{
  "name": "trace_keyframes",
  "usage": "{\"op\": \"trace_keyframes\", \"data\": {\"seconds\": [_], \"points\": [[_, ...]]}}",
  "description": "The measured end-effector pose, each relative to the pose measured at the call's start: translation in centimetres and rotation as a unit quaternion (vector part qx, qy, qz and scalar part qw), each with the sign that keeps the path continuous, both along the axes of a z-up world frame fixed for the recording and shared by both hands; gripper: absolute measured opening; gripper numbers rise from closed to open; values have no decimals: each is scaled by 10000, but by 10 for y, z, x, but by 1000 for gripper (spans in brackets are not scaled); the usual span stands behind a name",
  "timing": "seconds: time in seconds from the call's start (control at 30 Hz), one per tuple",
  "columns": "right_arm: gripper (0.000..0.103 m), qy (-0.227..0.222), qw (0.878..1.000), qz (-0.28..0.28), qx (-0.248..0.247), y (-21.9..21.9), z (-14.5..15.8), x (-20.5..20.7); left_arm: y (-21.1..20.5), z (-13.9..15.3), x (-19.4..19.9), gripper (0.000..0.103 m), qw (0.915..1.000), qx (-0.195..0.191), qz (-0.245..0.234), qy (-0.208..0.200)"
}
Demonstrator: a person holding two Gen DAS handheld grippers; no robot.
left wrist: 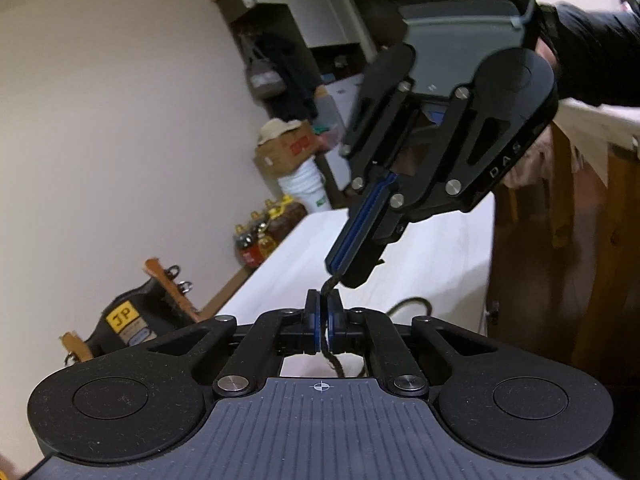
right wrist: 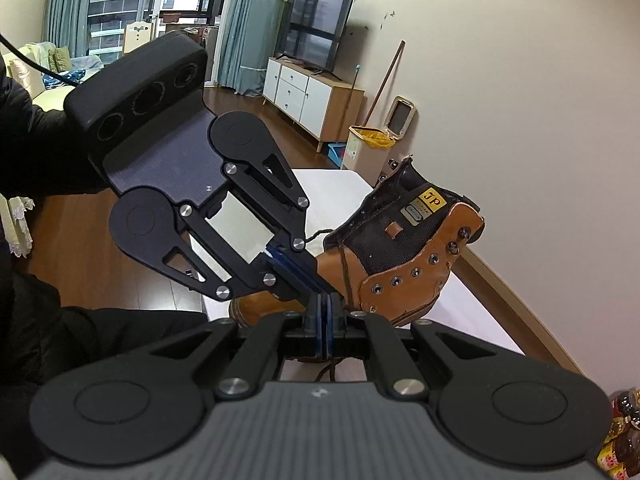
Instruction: Lace up shoes with both hands
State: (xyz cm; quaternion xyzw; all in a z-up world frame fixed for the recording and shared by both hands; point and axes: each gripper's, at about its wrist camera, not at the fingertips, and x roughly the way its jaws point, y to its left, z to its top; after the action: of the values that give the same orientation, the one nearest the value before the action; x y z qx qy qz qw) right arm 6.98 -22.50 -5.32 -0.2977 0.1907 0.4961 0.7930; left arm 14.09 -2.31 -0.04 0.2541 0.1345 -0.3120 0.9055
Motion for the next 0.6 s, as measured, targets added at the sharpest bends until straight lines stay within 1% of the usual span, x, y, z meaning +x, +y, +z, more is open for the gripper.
{"op": "trace_keyframes", "data": {"seconds": [0.03,0.07,0.13,0.2,0.23,0.27,0.33,0.37,0.4,0.43,0.47,0.5,0.53,0.57,0.6], "points": [[7,20,10000,-47,75,-2,1,1,4,1,1,3,9999,-49,95,28],[8,76,9994,-210,245,-7,2,5,8,2,1,3,9997,-89,206,48],[15,180,9967,-575,539,-16,2,13,20,4,0,3,9987,-141,481,47],[15,281,9917,-1009,749,-22,0,22,32,11,-1,3,9973,-205,711,-26],[17,335,9886,-1223,817,-23,-2,27,40,18,-3,3,9954,-253,912,-140],[18,388,9849,-1435,884,-24,-4,32,54,31,-6,3,9909,-319,1249,-387],[22,504,9783,-1726,1033,-25,-8,41,72,50,-12,3,9813,-408,1718,-767],[22,547,9755,-1831,1092,-25,-9,44,85,64,-15,3,9709,-447,2098,-1061],[22,661,9675,-2088,1264,-25,-12,51,92,72,-18,3,9623,-431,2366,-1275],[23,732,9633,-2197,1359,-23,-13,55,100,83,-21,3,9481,-376,2736,-1577],[23,801,9589,-2300,1452,-22,-14,59,109,92,-24,3,9312,-290,3112,-1874],[23,886,9552,-2359,1555,-20,-16,62,112,95,-25,3,9270,-256,3212,-1919],[24,987,9514,-2404,1655,-18,-18,66,114,97,-26,3,9248,-223,3272,-1928],[24,1087,9473,-2448,1756,-15,-20,69,114,95,-26,3,9275,-206,3239,-1852],[24,1112,9463,-2460,1780,-15,-20,70,113,91,-26,3,9313,-212,3182,-1762]]}}
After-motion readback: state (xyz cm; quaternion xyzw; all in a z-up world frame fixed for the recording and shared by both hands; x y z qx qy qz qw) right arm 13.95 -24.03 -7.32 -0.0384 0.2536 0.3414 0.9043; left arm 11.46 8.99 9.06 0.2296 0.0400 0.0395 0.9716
